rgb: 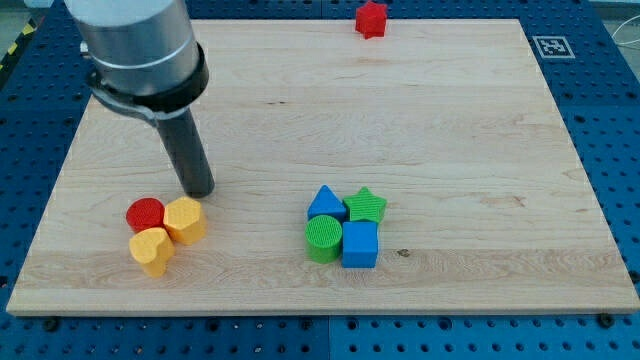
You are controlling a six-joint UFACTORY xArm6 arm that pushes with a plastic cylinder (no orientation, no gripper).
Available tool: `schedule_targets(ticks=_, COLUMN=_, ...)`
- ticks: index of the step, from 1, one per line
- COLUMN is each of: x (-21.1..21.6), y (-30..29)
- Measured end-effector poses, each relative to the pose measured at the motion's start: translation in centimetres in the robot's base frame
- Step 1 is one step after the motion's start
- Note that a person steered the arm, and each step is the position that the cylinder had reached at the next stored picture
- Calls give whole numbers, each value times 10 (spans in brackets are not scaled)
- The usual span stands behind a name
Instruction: Move your arm to top center
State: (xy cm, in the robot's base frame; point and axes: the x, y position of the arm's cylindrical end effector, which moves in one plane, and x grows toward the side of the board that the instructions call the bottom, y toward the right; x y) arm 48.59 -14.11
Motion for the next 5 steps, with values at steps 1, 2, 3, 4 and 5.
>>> schedule_targets(ticks=1, x=-26, y=-1)
schedule_targets(ticks=2, x=-59, y=6)
schedule_targets(ticks=3, x=-96, y=17)
schedule_targets(ticks=4, x=-135, y=25)
schedule_targets(ticks=5, x=-175, y=25)
